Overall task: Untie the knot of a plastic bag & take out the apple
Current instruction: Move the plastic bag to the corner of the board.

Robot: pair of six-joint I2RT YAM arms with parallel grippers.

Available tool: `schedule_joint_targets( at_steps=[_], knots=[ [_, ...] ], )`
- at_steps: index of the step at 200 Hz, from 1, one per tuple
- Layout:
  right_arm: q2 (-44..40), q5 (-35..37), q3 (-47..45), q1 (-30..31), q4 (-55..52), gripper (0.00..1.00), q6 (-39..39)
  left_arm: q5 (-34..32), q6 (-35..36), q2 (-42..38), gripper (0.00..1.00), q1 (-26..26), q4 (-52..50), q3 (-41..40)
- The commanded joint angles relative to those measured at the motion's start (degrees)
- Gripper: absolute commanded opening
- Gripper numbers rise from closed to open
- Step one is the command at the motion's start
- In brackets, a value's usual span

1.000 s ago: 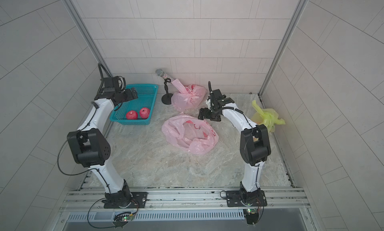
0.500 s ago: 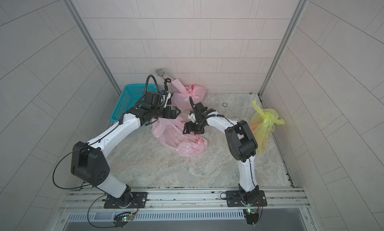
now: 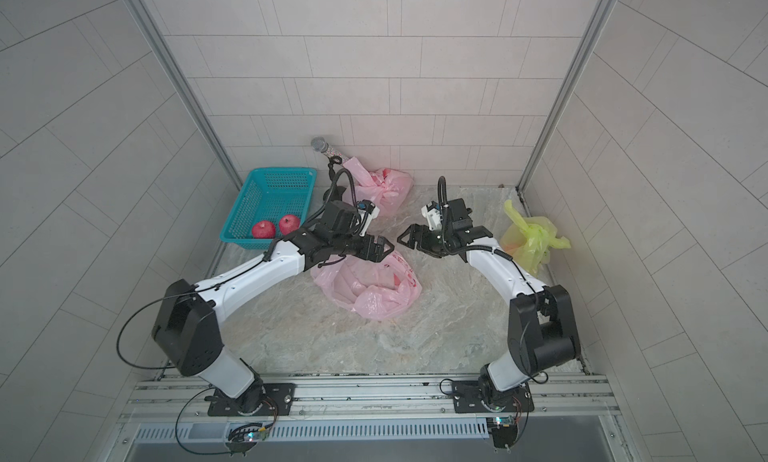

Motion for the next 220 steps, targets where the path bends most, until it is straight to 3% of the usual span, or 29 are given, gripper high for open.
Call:
schedule_joint_targets(
  at_steps=[1,27,43,88,135,177,204,220],
  knots=[
    [-5.6,10.5,-2.9,-1.4,-4.1,0.86,0.4,0.9,-0.7,6.0,0.87,-1.2,1.3,3.9],
    [-10.9,12.6,-3.0,-4.9,-5.9,0.87,-0.2,0.6,-4.9,13.4,0.64,-1.3,-0.4,6.2],
    [-12.6,12.1,-2.6,-6.1,-6.9,0.87,-0.6,-1.1,-7.1,15.8,0.58,-0.7,-3.8,6.4],
    [-13.7,10.2,-3.3,-7.0,-8.3,0.88,-1.5,-8.3,-13.7,10.4,0.57,4.9,-6.0,-6.1],
    [-13.0,8.4,-2.4,-7.2,-8.7,0.89,-2.1,-17.3,-11.2,-1.5,0.59,14.7,-12.3,-17.7],
    [-11.9,7.8,-1.7,-7.1,-8.7,0.89,-2.2,-23.0,-8.8,-8.8,0.61,25.8,-19.6,-21.6],
    [-11.3,7.6,-1.9,-7.1,-8.6,0.89,-2.1,-30.9,-10.0,-14.1,0.65,32.8,-22.8,-22.7],
    [-11.4,7.6,-1.8,-7.2,-8.6,0.89,-2.2,-31.9,-10.8,-17.1,0.65,38.3,-22.5,-23.4]
  ],
)
